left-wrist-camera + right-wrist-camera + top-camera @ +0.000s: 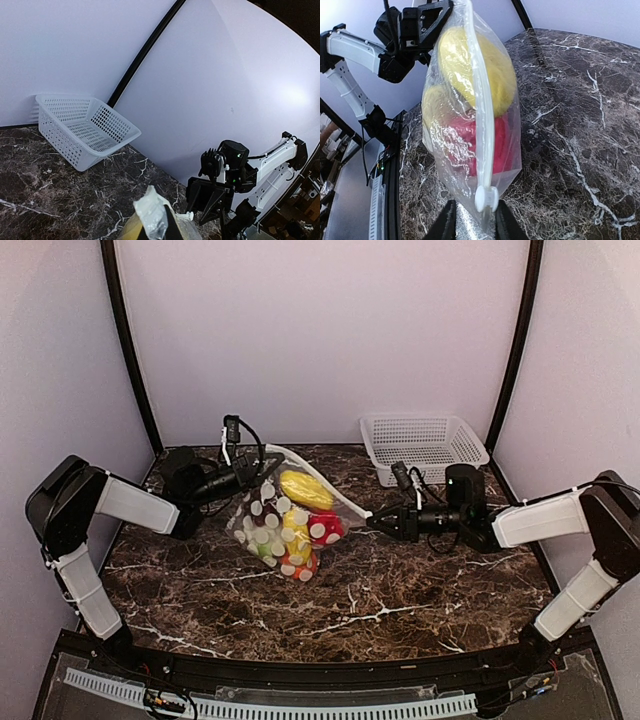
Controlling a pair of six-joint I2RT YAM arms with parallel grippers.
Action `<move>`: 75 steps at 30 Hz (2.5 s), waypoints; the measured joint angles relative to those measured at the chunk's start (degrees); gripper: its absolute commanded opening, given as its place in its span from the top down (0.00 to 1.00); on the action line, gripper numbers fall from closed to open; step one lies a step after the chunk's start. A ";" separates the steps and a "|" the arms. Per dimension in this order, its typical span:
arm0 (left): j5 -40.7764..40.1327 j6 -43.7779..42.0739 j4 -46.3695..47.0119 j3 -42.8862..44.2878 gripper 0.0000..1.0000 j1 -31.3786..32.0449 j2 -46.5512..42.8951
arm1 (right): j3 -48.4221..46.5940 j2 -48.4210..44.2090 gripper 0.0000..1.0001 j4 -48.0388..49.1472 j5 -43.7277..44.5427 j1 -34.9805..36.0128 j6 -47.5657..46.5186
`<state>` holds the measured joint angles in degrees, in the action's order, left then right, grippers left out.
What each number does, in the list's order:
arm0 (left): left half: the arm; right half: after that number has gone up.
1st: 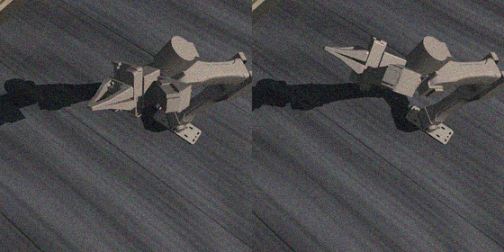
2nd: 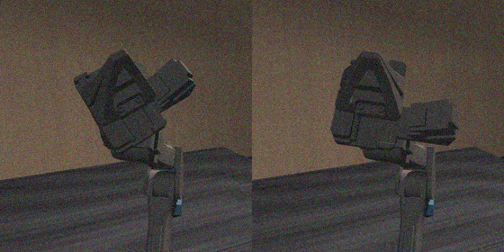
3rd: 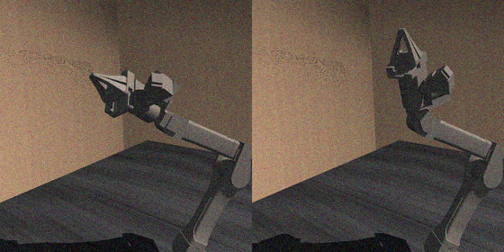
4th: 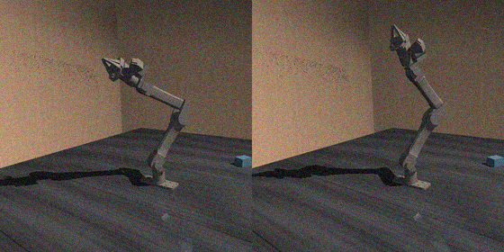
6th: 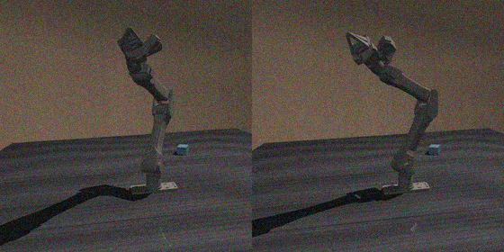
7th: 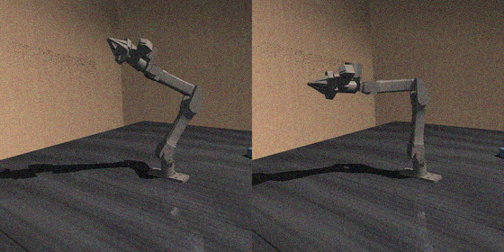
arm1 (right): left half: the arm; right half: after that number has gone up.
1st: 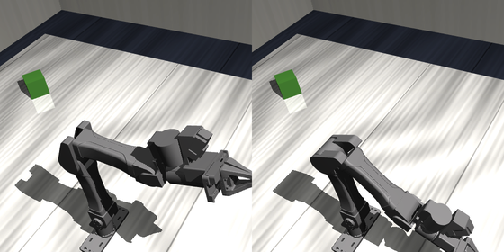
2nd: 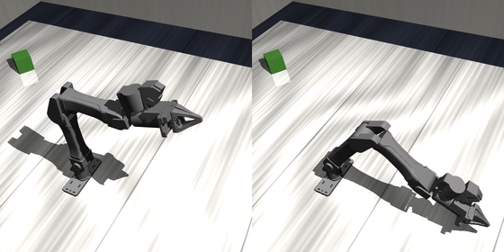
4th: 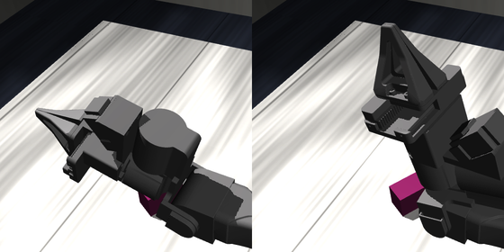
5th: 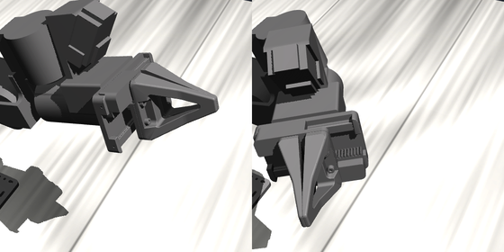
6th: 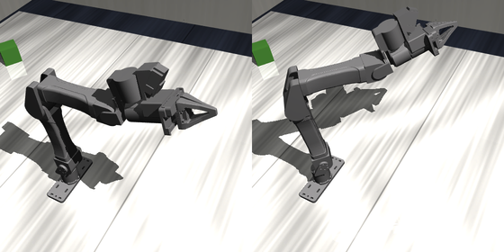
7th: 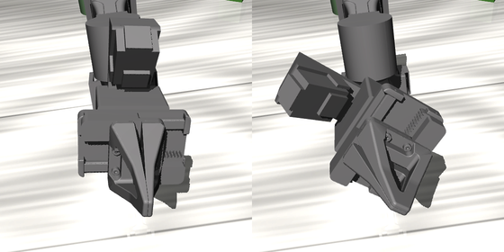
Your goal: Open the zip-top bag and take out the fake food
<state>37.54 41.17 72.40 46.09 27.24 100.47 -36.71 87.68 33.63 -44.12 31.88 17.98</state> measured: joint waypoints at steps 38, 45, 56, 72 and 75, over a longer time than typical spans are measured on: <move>-8.98 -60.28 -58.69 12.61 0.13 12.46 -24.63 | -16.81 -12.66 1.00 -38.21 14.45 11.82 -31.58; -7.58 -76.17 -71.89 23.39 0.20 15.56 -15.23 | -18.23 -14.53 1.00 -43.41 20.94 17.42 -36.48; -9.18 -90.84 -86.53 30.84 0.27 19.54 -9.11 | -19.65 -14.75 1.00 -47.78 28.11 21.20 -41.53; -11.96 -100.50 -88.78 35.01 0.76 21.77 -3.58 | -21.24 -15.13 1.00 -50.90 33.14 23.67 -44.98; -12.55 -100.56 -88.70 35.08 0.94 21.79 -3.48 | -21.24 -15.26 1.00 -50.93 34.60 23.76 -45.27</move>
<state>24.99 -59.40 -16.29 81.17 49.04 96.99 -57.95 72.42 -17.30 -9.52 55.64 -27.29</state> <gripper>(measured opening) 0.231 0.041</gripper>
